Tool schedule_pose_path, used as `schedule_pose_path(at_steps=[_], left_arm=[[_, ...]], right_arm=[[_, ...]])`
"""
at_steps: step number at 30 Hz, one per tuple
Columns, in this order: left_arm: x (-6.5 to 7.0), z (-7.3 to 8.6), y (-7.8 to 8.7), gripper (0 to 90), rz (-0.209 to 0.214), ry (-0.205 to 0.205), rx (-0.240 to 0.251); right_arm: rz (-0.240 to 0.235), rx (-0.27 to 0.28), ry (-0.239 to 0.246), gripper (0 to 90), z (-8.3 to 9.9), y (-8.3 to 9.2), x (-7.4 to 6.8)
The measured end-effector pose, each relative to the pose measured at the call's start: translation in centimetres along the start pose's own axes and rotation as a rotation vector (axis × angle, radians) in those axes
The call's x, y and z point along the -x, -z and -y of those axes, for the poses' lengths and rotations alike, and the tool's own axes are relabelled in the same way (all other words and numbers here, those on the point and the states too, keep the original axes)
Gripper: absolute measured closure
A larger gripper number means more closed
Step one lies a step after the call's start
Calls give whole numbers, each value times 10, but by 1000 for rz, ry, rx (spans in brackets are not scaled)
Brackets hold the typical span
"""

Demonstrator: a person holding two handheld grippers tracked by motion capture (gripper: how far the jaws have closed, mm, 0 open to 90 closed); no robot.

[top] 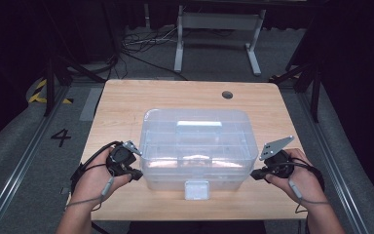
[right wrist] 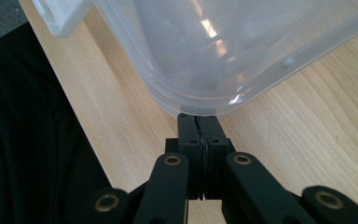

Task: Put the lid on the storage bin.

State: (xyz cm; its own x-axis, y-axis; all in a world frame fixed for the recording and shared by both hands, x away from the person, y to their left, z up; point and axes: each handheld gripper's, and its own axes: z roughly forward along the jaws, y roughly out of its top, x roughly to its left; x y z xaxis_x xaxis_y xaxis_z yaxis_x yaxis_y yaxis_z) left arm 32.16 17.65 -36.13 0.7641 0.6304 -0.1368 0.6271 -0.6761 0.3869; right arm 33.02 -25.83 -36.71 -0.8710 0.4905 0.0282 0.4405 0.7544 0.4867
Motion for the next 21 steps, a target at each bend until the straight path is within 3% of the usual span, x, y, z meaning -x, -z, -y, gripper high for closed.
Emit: schedule_pose_path(at_steps=[3,16,21], left_arm=[[-2,1,-1,889,-13,4,-15],[-3,7,12,875,-3,10,54],[-4,13,26,874,-3,30,136]], right_arm=[[4,-21,-1,897,1,0,0],[-15,-7,-4,896,3,7,2],[-28,32,2,897,3,16,4]])
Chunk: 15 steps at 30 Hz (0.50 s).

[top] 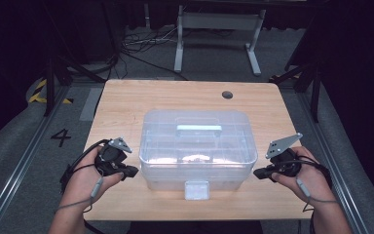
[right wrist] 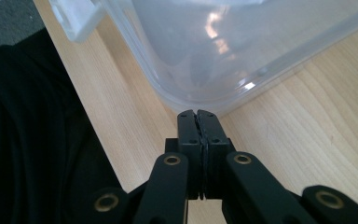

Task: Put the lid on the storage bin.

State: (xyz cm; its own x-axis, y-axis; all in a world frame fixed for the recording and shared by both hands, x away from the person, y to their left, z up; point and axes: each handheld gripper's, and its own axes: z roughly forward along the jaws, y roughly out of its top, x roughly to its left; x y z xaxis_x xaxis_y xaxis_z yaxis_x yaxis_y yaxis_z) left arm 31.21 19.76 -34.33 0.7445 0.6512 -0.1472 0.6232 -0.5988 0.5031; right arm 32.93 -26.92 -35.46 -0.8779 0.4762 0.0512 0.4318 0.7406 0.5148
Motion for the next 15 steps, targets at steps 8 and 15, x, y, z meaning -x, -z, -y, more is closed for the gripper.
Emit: schedule_pose_path(at_steps=[8,15], left_arm=[[-7,9,21,886,-3,50,173],[-19,15,27,850,-78,122,297]], right_arm=[[-7,83,-1,897,-1,14,8],[37,190,-41,900,4,26,16]])
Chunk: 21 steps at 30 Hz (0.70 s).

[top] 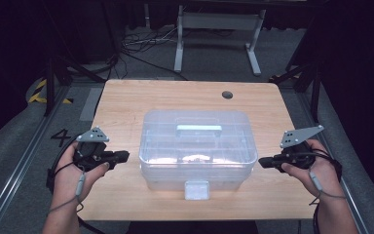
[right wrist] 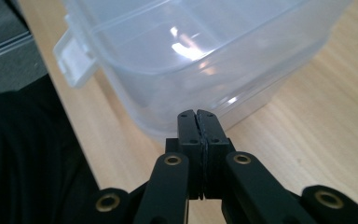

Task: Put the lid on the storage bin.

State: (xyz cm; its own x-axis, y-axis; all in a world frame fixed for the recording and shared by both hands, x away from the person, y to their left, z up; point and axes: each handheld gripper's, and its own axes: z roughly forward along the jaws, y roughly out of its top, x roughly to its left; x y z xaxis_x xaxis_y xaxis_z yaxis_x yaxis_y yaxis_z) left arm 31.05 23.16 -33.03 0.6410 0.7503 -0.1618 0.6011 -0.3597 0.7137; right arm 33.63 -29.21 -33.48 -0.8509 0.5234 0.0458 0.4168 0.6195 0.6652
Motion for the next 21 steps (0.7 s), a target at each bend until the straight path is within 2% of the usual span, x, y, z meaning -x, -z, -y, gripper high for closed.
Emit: schedule_pose_path(at_steps=[4,5,6,9,11,13,18,21], left_arm=[[-10,3,-2,843,-30,48,42],[-13,4,-3,838,-48,55,48],[-13,4,-3,833,-48,55,48],[-23,7,-8,825,-99,94,79],[-29,8,-13,820,-148,101,90],[-35,10,-19,824,-166,113,92],[-48,15,-32,798,-221,121,76],[-54,17,-40,780,-218,125,74]], right_arm=[[57,85,-36,898,2,4,6],[77,102,-45,898,3,5,8],[77,102,-45,898,3,5,8],[146,161,-80,893,7,8,16],[194,188,-96,892,12,9,22],[220,200,-122,879,16,8,28],[245,211,-178,874,29,0,43],[252,198,-201,862,36,-7,53]])
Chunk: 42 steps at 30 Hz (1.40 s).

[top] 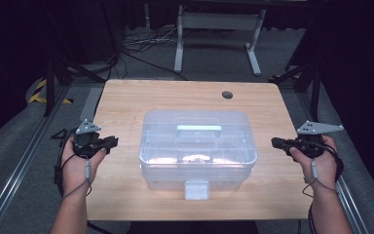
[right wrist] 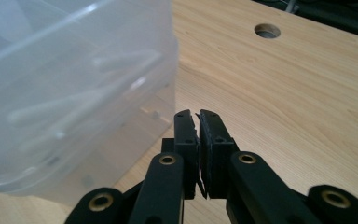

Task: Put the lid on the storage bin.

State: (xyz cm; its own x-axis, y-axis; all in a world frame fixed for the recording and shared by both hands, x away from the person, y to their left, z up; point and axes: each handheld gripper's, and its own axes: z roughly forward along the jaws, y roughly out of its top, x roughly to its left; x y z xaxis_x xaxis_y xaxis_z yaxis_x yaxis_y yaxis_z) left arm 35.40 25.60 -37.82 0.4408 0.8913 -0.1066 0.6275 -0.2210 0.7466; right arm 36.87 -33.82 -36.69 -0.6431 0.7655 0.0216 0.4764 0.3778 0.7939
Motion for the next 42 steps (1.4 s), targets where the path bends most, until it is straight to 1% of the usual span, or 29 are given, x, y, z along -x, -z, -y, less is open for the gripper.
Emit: schedule_pose_path(at_steps=[1,3,4,5,6,7,9,12,16,17,18,19,20,21,23,27,29,31,32,35,38,40,42], left_arm=[[-1,0,-2,767,-3,-1,-5],[-3,2,-7,760,1,-3,-12],[-3,3,-11,758,7,-7,-26],[-3,3,-11,754,7,-7,-26],[-4,4,-14,754,12,-17,-33],[-4,5,-17,750,18,-31,-42],[-4,6,-21,748,24,-44,-51],[-4,8,-27,743,35,-56,-67],[-6,12,-34,738,40,-67,-84],[-7,13,-35,735,44,-75,-93],[-7,14,-37,736,50,-69,-92],[-8,16,-39,736,60,-65,-102],[-8,17,-41,736,58,-62,-114],[-9,19,-43,737,50,-71,-121],[-11,22,-46,740,61,-58,-135],[-13,27,-51,738,55,-51,-155],[-14,30,-54,738,54,-58,-174],[-14,33,-56,735,51,-49,-181],[-14,35,-58,735,52,-50,-195],[-14,37,-59,736,52,-44,-201],[-15,41,-60,736,46,-40,-217],[-16,44,-61,735,49,-36,-215],[-18,46,-62,732,41,-44,-229]], right_arm=[[-3,-18,1,856,3,-5,4],[4,-31,-3,853,10,-12,10],[6,-43,-10,848,12,-15,12],[11,-58,-19,839,17,-20,17],[11,-58,-19,839,17,-20,17],[11,-63,-23,837,21,-24,20],[18,-83,-31,833,27,-30,26],[19,-97,-44,830,34,-39,31],[19,-102,-47,828,38,-44,34],[17,-103,-45,828,39,-45,35],[16,-106,-48,827,40,-47,35],[17,-105,-50,825,41,-48,36],[18,-105,-49,823,42,-50,36],[17,-108,-51,823,44,-52,37],[17,-107,-54,819,46,-55,38],[17,-111,-59,816,50,-60,39],[16,-112,-57,814,52,-61,40],[16,-115,-61,811,53,-63,40],[16,-113,-59,812,54,-64,40],[17,-116,-57,812,56,-66,40],[22,-116,-65,812,59,-68,41],[23,-116,-67,810,61,-69,42],[22,-117,-66,809,62,-70,42]])
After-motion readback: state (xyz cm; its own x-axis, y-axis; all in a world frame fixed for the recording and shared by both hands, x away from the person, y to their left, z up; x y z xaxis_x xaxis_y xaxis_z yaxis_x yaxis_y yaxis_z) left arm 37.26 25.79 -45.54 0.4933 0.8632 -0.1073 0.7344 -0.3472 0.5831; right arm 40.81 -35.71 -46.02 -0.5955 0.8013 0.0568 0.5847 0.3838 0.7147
